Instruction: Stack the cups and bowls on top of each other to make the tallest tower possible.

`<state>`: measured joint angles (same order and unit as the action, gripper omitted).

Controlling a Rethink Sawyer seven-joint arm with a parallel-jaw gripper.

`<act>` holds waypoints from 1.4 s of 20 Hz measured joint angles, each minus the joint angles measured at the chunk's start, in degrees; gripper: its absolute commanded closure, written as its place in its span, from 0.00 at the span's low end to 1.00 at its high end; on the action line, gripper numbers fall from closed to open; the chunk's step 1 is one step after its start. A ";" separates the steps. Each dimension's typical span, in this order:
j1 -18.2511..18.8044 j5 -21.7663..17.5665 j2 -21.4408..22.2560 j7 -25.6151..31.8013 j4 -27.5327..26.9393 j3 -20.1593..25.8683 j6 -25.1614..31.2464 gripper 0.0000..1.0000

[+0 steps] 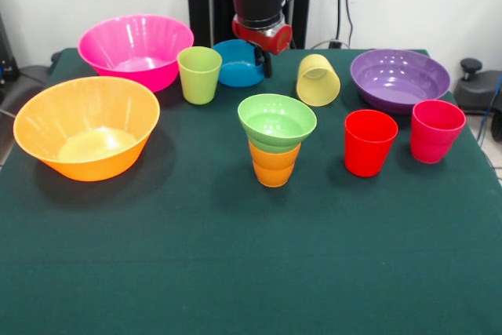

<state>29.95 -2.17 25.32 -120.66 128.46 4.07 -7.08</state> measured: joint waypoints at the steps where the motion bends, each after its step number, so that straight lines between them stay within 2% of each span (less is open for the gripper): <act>1: 0.00 0.01 0.00 0.00 -0.01 0.00 0.00 1.00; 28: 0.66 -0.01 1.22 0.00 0.02 0.29 0.02 1.00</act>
<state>30.60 -2.18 26.53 -120.66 128.48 4.35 -7.05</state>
